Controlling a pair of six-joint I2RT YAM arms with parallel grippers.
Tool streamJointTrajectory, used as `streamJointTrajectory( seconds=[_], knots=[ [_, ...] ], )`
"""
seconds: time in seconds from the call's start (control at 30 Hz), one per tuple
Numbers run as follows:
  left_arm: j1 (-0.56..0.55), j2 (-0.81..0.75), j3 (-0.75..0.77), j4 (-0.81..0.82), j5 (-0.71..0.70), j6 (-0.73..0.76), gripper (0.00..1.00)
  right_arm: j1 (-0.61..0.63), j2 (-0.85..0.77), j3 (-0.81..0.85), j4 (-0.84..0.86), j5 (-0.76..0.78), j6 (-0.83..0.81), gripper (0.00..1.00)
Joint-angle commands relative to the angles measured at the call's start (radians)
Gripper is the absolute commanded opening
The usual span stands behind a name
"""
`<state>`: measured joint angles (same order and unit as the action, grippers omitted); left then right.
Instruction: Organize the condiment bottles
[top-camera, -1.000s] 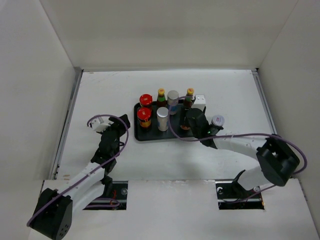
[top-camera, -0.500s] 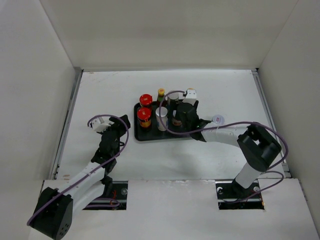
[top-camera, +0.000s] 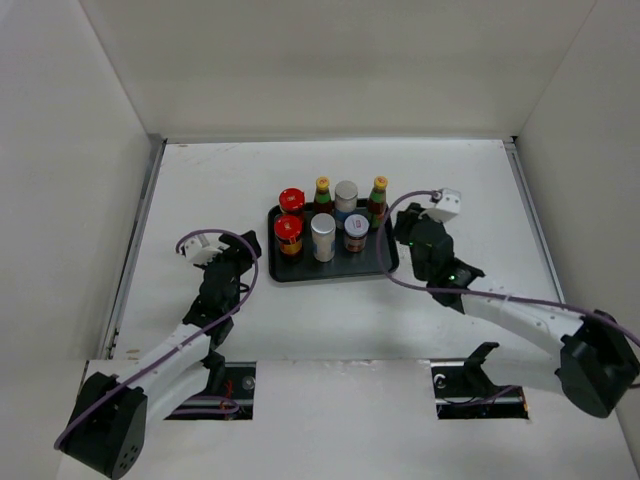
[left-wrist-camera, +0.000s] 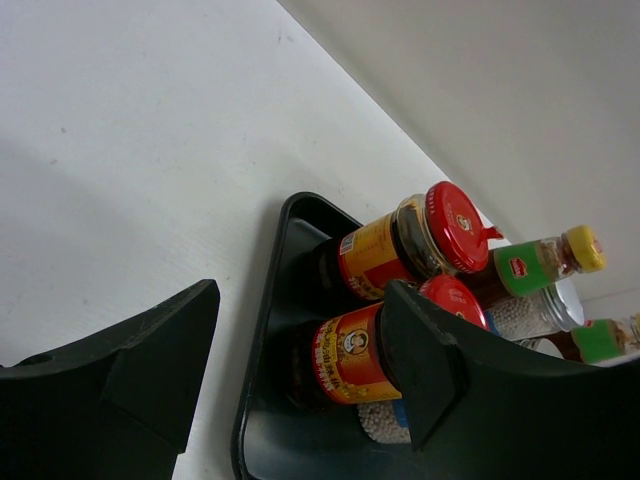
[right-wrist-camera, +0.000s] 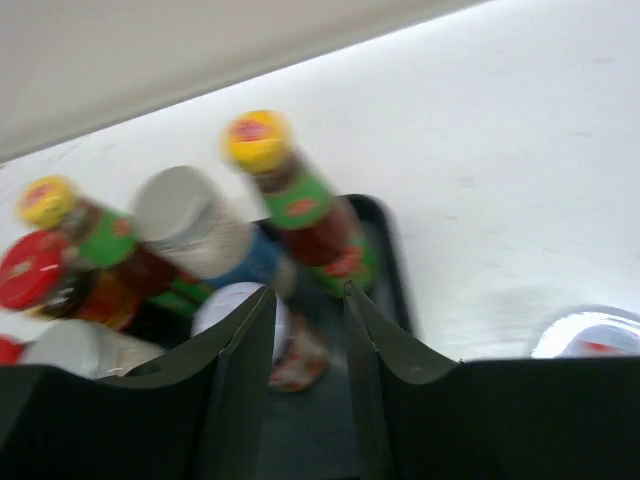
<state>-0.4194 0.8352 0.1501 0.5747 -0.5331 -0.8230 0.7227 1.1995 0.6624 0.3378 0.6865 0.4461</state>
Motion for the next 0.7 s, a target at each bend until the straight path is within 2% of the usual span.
streamJointTrajectory(
  seconds=[0.0,0.03,0.1,0.13,0.23,0.33,0.43,0.53,0.6,0.67],
  knots=[
    [0.001,0.010,-0.003,0.053,0.008,-0.011,0.66,-0.082,-0.080,-0.075,-0.143,0.120,0.057,0.44],
    [0.000,0.007,-0.003,0.053,0.008,-0.011,0.66,-0.107,-0.103,-0.086,-0.182,0.142,0.066,0.54],
    [-0.002,0.007,-0.001,0.056,0.007,-0.011,0.66,-0.143,-0.130,-0.106,-0.236,0.186,0.101,0.81],
    [-0.002,0.010,-0.001,0.057,0.008,-0.011,0.66,-0.160,-0.127,-0.109,-0.250,0.188,0.109,0.86],
    [-0.003,0.005,-0.004,0.059,0.008,-0.013,0.66,-0.219,-0.080,-0.098,-0.273,0.122,0.121,0.95],
    [-0.003,0.001,-0.004,0.059,0.007,-0.007,0.66,-0.252,-0.006,-0.084,-0.261,0.016,0.126,0.99],
    [-0.002,-0.007,-0.009,0.057,0.010,-0.013,0.66,-0.266,0.041,-0.080,-0.208,-0.024,0.115,0.98],
    [-0.005,0.010,-0.003,0.060,0.010,-0.010,0.66,-0.274,0.070,-0.083,-0.184,-0.036,0.126,0.91],
    [-0.005,0.008,-0.006,0.060,0.015,-0.013,0.66,-0.269,0.071,-0.075,-0.183,-0.024,0.115,0.73],
    [-0.005,0.005,-0.003,0.060,0.012,-0.011,0.66,-0.269,0.043,-0.078,-0.177,0.008,0.115,0.63]
  ],
)
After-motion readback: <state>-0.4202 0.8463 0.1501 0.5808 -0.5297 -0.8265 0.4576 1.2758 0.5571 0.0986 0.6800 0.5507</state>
